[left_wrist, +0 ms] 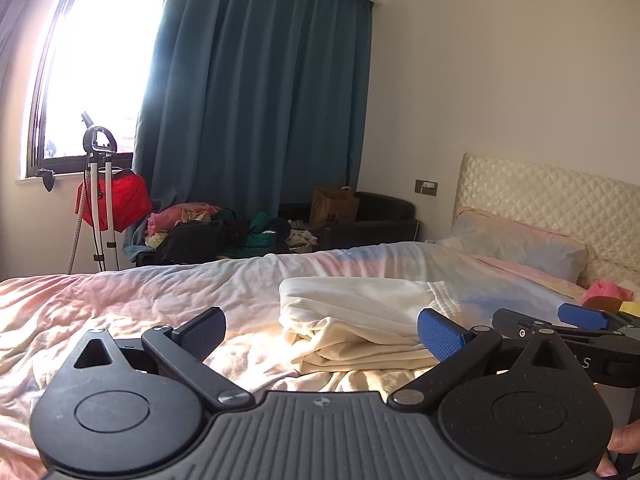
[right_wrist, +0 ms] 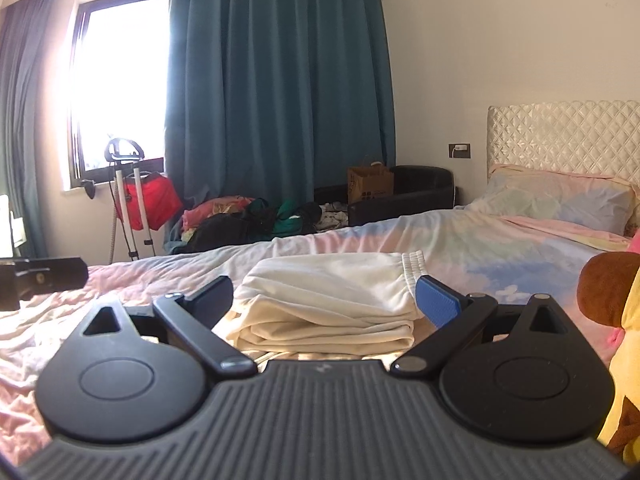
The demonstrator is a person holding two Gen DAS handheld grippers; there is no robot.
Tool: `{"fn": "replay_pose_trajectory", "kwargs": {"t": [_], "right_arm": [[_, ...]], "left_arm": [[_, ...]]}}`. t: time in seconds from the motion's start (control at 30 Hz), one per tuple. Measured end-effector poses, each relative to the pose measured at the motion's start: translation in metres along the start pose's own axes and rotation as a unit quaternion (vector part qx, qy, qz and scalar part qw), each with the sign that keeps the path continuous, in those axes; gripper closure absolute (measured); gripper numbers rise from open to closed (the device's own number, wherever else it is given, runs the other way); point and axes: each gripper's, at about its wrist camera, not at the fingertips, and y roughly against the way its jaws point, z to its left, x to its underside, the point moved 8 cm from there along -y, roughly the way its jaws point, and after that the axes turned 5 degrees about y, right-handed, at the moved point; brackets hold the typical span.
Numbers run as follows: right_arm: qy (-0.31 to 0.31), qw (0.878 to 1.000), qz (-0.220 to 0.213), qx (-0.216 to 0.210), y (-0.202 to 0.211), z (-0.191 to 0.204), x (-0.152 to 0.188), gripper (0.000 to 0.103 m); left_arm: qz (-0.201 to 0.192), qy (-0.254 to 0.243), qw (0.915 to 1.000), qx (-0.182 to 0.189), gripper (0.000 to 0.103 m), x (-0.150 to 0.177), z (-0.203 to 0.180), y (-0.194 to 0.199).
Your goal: Fold clothes
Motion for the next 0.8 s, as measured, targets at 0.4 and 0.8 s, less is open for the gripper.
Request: {"fn": "replay_pose_trajectory", "kwargs": {"t": [0.4, 0.8], "right_arm": [[0.003, 1.000, 0.025, 0.013, -0.006, -0.002, 0.007, 0.004], [-0.004, 0.999, 0.037, 0.012, -0.011, -0.002, 0.007, 0.004]], "left_arm": [[0.002, 0.010, 0.9997, -0.021, 0.000, -0.002, 0.001, -0.004], [0.004, 0.014, 0.9992, -0.036, 0.000, -0.004, 0.008, -0.005]]}}
